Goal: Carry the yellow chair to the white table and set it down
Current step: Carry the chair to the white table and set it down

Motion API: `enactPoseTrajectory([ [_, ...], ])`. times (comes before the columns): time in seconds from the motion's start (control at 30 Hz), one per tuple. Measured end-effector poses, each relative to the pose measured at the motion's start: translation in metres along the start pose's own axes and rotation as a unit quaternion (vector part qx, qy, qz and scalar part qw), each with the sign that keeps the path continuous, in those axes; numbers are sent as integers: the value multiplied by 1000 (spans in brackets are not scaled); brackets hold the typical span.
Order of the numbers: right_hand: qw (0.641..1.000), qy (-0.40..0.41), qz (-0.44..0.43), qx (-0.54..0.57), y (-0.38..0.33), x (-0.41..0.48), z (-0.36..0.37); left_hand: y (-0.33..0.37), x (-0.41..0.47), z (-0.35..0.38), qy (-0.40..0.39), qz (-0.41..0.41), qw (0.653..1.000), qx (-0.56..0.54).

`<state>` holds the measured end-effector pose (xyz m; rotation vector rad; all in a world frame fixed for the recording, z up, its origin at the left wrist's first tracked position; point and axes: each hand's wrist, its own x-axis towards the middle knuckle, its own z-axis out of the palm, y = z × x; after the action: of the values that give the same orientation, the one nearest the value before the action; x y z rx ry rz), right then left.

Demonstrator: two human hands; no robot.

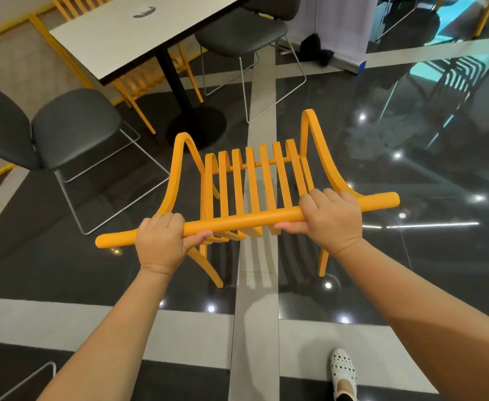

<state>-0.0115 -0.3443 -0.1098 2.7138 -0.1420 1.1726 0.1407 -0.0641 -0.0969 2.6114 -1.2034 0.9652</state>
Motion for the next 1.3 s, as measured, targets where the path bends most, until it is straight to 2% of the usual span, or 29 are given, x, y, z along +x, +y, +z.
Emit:
enactPoseTrajectory([
  [0.47,998,28,-40,36,111,82,112,23,111,78,-21,-71,997,37],
  [1.07,983,38,-117,136,215,186,246,46,226,152,-70,-183,977,81],
  [1.3,976,23,-142,163,248,221,289,55,264,178,-64,-213,969,106],
])
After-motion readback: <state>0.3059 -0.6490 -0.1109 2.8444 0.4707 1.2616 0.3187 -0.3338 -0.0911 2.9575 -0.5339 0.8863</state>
